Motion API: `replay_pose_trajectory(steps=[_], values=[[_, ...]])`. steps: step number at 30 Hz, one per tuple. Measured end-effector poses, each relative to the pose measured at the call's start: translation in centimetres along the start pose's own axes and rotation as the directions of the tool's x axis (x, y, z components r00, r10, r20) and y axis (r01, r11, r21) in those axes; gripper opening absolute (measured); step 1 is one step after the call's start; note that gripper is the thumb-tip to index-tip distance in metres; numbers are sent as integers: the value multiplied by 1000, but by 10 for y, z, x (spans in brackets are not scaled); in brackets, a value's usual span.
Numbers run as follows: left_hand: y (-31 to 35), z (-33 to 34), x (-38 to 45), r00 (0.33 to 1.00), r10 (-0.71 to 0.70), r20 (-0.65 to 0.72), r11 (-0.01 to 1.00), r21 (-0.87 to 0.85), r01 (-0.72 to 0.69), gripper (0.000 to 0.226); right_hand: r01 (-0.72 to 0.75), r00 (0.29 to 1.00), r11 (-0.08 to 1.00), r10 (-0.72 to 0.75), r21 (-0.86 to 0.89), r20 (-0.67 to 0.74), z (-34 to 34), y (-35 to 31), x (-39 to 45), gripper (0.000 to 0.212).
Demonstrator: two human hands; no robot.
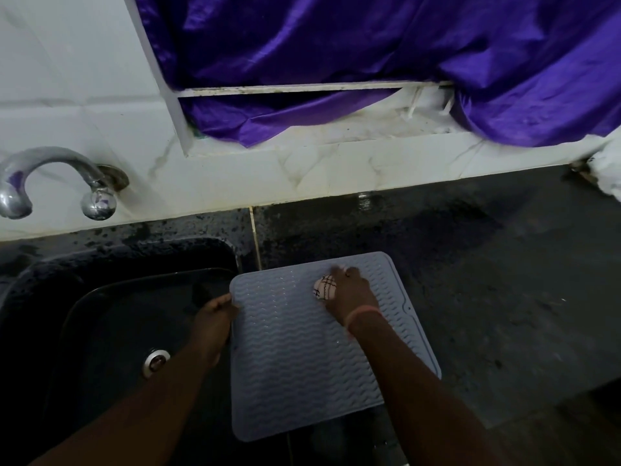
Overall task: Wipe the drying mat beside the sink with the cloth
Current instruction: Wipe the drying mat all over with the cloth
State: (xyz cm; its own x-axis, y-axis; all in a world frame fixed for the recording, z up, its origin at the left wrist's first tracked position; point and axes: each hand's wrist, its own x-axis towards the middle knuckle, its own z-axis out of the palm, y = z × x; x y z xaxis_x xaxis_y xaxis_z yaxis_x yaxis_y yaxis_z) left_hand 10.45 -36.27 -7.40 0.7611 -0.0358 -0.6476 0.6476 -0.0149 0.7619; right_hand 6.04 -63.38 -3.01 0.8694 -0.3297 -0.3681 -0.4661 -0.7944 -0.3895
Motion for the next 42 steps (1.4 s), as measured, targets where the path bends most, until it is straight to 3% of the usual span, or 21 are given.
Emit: replay_pose_trajectory(steps=[2, 4, 7, 9, 13, 17, 21, 23, 24, 26, 28, 32, 37, 42], values=[[-1, -3, 0, 1000, 6, 7, 1000, -4, -6, 36, -49, 996, 998, 51, 27, -67, -13, 4, 13, 42], [-2, -8, 0, 1000, 10, 17, 1000, -26, -10, 41, -137, 950, 980, 172, 147, -259, -30, 25, 23, 25], [-1, -15, 1, 1000, -11, -11, 999, -32, 10, 53, -335, 802, 904, 421, 265, -424, -49, 56, 31, 33], [-2, -17, 1, 998, -54, -43, 997, -52, 52, 54, -416, 794, 878, 478, 237, -375, -46, 57, 36, 43], [-2, -17, 1, 993, -112, 28, 990, -87, 114, 35, -312, 898, 949, 278, -48, -341, -9, 9, 32, 45], [0, -19, 2, 991, -120, 58, 988, -88, 125, 29, -187, 947, 975, 146, -123, -285, 34, -54, 13, 48], [-5, -23, 0, 991, -121, 58, 985, -114, 127, 23, 207, 958, 952, -244, -225, -152, 75, -104, -17, 43], [-7, -23, -3, 993, -99, 71, 980, -164, 109, 21, 389, 918, 911, -396, -136, -29, 86, -118, -29, 36], [-8, -21, -4, 992, -92, 90, 974, -199, 109, 20, 396, 918, 918, -396, -5, -3, 87, -120, -32, 27], [-9, -21, -6, 986, -114, 120, 954, -263, 143, 21, 265, 954, 902, -297, 341, 45, 81, -123, -32, 15], [-11, -21, -5, 978, -151, 146, 937, -293, 189, 24, 180, 981, 860, -193, 477, -23, 74, -114, -24, 15], [-12, -25, 2, 971, -153, 184, 890, -401, 217, 32, 84, 990, 967, -54, 242, -128, 62, -108, -3, 29], [-10, -19, 16, 974, -150, 172, 822, -525, 219, 38, 258, 955, 955, -275, -148, -108, 74, -140, 12, 35], [-14, -19, 28, 961, -101, 257, 727, -640, 248, 61, 325, 936, 901, -351, -288, -42, 95, -169, 12, 28]])
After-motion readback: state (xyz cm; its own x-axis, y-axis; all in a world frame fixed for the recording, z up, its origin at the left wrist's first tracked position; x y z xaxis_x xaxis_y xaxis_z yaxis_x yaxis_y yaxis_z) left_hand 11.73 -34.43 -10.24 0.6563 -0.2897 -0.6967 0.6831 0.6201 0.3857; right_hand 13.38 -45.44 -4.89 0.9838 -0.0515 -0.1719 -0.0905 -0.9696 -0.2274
